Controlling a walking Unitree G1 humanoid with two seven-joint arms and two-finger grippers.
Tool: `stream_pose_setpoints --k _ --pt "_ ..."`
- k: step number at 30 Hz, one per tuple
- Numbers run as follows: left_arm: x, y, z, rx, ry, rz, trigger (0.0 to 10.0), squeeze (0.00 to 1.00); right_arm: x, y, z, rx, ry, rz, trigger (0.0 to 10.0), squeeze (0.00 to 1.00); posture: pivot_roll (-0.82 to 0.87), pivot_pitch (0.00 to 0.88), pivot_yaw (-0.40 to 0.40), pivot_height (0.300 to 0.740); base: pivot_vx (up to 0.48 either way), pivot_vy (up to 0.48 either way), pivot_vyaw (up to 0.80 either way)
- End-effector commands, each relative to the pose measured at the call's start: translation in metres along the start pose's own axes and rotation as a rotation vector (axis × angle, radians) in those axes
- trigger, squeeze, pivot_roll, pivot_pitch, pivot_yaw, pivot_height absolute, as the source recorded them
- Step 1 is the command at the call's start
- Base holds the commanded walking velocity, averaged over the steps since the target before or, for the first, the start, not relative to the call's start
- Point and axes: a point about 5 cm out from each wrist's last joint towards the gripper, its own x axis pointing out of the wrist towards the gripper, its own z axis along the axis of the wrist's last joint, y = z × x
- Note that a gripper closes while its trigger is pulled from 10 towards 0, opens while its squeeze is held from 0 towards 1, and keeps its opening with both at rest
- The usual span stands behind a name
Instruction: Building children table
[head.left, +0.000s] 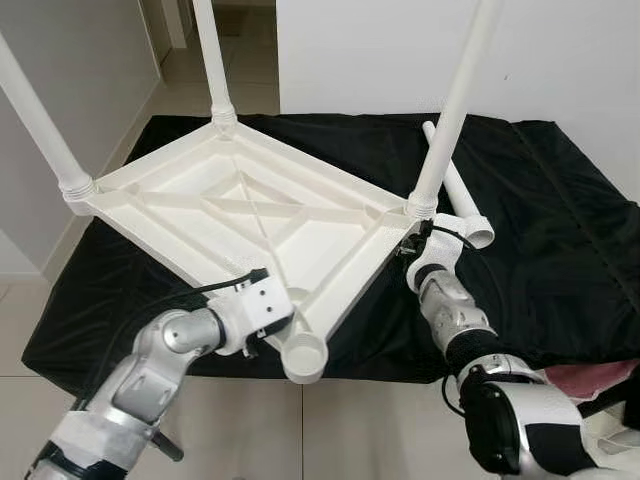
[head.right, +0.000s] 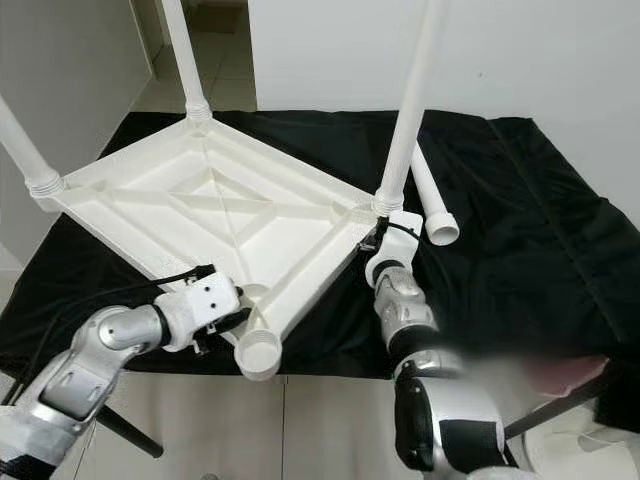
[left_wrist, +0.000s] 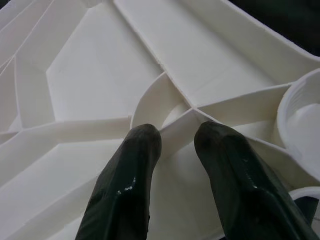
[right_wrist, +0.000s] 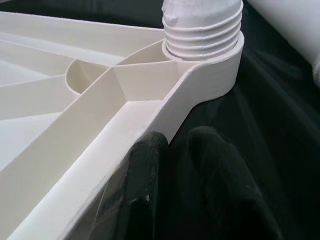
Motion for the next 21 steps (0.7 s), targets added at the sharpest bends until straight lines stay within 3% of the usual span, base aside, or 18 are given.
stream_pose_setpoints --k 1,12,21 --pt "0.012 -0.011 0.021 0.025 -0.075 -0.06 10.0 0.0 0.002 0.015 -0.003 -0.013 0.031 0.077 10.0 0.0 0.04 0.053 -0.004 0.74 0.0 0.0 0.0" --pt "0.03 -0.024 0.049 0.036 -0.166 -0.098 10.0 0.0 0.005 0.011 -0.001 -0.045 0.043 0.07 10.0 0.0 0.04 0.048 0.004 0.74 0.0 0.0 0.0" --pt "0.024 -0.008 0.038 0.059 -0.119 -0.064 10.0 0.0 0.001 0.007 0.004 -0.048 -0.049 0.088 10.0 0.0 0.03 0.049 0.004 0.74 0.0 0.0 0.0"
